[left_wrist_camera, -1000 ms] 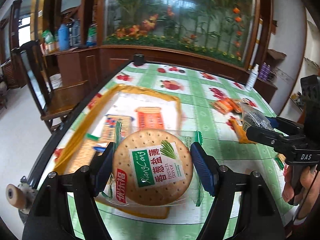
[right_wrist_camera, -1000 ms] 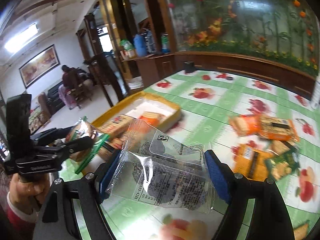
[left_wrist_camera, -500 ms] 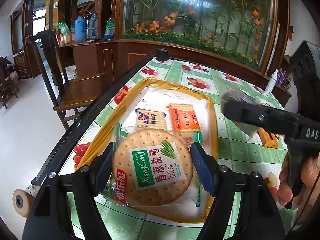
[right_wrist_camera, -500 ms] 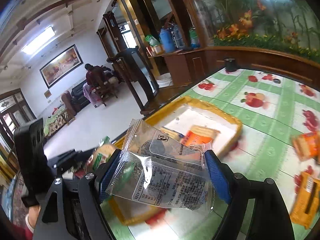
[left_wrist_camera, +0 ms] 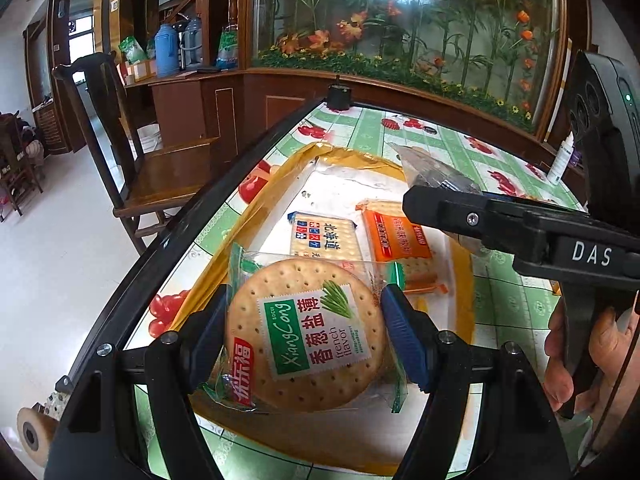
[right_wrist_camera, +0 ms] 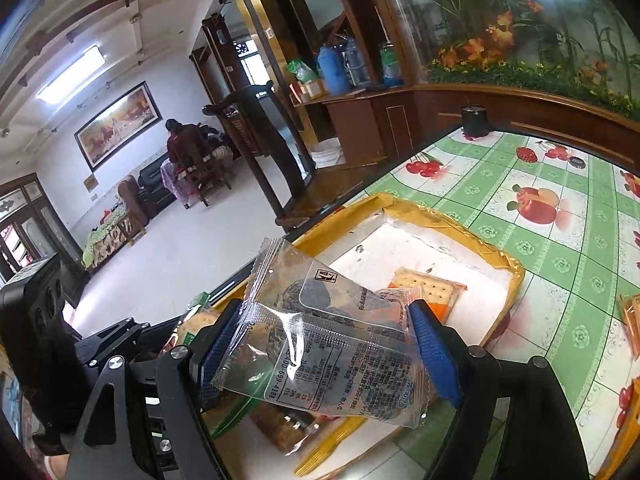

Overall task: Organize snacks
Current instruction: 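Carry the biscuit pack with the left gripper while the right carries the clear bag over the tray, then open both grippers to drop the packs into the tray and withdraw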

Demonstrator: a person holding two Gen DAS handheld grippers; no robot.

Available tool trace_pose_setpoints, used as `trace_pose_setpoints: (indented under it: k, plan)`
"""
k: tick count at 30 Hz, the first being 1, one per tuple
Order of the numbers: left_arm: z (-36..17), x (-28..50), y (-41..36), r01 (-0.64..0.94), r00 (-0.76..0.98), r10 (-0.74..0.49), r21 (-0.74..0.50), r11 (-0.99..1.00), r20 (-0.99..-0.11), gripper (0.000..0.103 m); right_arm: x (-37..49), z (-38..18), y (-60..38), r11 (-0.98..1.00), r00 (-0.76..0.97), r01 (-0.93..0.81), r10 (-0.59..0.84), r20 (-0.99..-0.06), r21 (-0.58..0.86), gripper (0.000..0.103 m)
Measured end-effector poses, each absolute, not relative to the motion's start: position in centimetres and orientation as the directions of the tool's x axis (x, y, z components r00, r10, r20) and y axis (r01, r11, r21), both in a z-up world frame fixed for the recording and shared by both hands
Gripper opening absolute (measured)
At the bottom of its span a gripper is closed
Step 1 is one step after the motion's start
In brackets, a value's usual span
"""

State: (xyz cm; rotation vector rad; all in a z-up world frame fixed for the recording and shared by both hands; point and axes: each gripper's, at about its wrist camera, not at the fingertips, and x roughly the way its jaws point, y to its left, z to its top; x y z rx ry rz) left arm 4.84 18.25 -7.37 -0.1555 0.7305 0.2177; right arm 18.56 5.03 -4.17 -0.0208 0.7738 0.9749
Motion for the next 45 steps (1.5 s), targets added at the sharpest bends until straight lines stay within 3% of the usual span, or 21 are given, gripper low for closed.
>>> trace_pose_setpoints:
  k: [15, 21, 27, 45]
  plan:
    - [-8.2, 6.1, 17.9, -0.246, 0.691, 0.148, -0.037, 0.969, -0.708, 0.075, 19.2, -5.5, 6.3, 0.624, 0.367, -0.747, 0.674, -0.642, 0.229, 0.084]
    - [-8.3, 6.1, 17.3, -0.23, 0.672, 0.153, -0.008, 0.973, -0.725, 0.081, 19.0, -5.8, 6.6, 0.643, 0.379, -0.74, 0.641, -0.668, 0.198, 0.088]
    - [-7.8, 5.4, 17.7, -0.257, 0.671, 0.18, 0.002, 0.966, -0.72, 0.087, 18.5, -4.8, 5.6, 0.652, 0.405, -0.732, 0.652, -0.641, 0.2, 0.091]
    - [-3.9, 2.5, 14.4, -0.235, 0.744, 0.157, -0.034, 0.972, -0.65, 0.087, 15.3, -1.1, -4.1, 0.697, 0.488, -0.659, 0.682, -0.545, 0.282, 0.095]
